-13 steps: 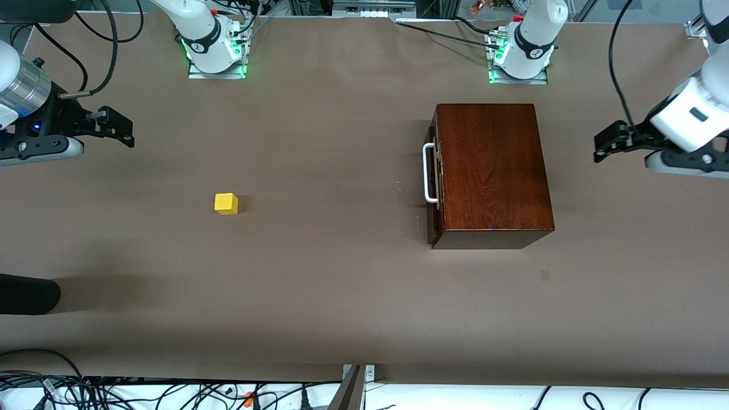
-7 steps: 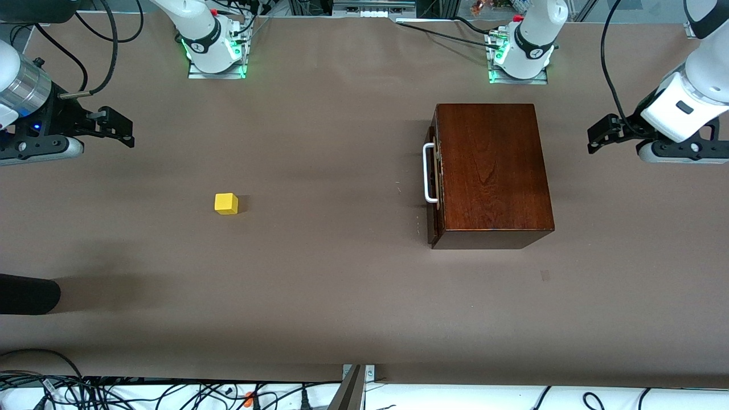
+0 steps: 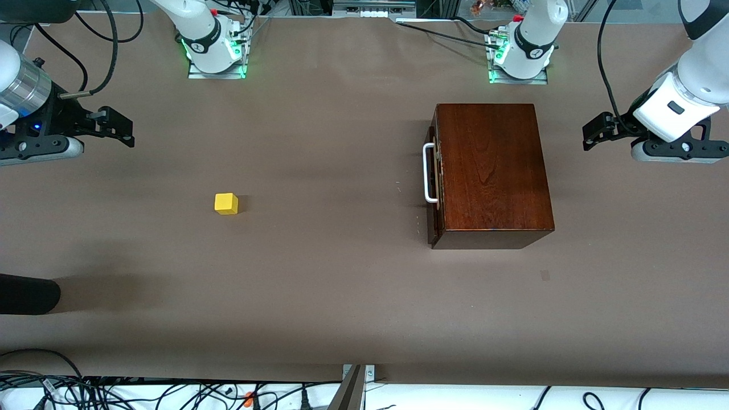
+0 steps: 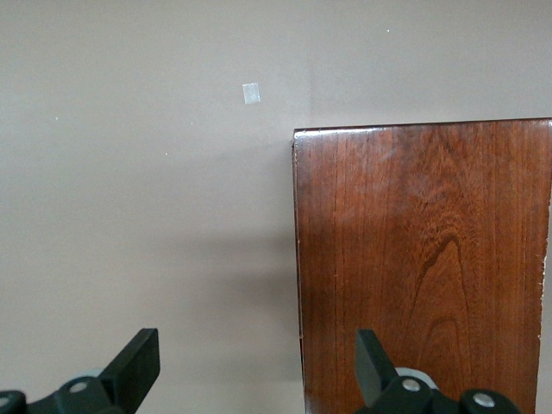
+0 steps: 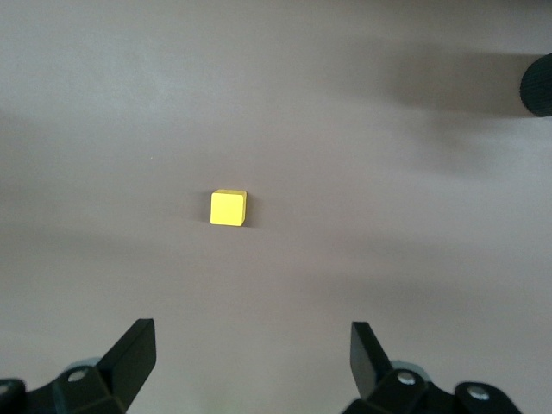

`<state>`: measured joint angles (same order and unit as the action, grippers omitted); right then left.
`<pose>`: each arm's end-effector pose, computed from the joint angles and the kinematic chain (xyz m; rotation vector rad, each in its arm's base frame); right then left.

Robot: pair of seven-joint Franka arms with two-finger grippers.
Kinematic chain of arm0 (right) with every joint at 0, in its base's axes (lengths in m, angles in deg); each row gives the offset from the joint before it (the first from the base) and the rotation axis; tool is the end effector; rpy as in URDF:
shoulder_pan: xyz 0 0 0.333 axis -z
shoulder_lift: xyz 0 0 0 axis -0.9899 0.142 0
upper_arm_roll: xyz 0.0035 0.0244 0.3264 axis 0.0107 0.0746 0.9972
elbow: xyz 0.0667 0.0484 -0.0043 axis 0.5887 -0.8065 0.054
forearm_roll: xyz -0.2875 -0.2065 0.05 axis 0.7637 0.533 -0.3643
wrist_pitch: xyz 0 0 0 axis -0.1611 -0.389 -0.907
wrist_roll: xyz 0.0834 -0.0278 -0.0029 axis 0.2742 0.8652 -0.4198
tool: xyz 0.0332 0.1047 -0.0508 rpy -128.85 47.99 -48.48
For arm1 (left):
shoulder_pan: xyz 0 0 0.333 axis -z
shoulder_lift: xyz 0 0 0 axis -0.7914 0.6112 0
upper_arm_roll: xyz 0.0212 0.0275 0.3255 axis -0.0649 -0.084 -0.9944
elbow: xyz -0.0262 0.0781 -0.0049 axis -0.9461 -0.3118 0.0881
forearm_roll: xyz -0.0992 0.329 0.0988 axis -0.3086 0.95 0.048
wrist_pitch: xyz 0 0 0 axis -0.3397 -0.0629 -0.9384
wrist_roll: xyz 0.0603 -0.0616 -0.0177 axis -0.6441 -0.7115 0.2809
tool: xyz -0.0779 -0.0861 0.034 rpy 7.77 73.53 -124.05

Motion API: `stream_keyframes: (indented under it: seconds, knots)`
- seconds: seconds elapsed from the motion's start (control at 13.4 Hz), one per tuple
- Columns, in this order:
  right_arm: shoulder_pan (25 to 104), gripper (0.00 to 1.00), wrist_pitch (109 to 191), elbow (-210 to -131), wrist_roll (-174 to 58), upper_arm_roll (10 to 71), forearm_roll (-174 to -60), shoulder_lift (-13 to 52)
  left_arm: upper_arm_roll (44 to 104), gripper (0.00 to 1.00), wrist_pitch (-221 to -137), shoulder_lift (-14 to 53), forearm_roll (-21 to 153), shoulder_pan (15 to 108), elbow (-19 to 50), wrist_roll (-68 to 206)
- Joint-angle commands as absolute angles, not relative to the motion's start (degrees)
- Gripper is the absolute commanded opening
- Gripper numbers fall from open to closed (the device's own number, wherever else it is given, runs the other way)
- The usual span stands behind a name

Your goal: Open drawer, take yellow block, close drawer

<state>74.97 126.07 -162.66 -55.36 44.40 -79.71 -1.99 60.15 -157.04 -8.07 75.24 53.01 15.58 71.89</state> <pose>0.5295 0.0500 0.5948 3.1229 0.2177 -0.0506 0.5071 -0.0425 0.5747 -3.1310 0.0292 0.0749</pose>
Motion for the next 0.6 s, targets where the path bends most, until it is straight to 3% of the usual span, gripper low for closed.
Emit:
stream_keyframes:
  seconds: [0.0,0.52]
  knots:
    - [75.4,1.00,125.4,-161.4,-56.0,44.6,-80.7,-1.6,60.5,1.00,-156.6,-7.7,75.8,52.9,14.3,71.5]
    - [75.4,1.00,125.0,-161.4,-56.0,44.5,-80.7,-1.7,60.6,1.00,-156.4,-7.7,75.7,53.1,14.3,71.5]
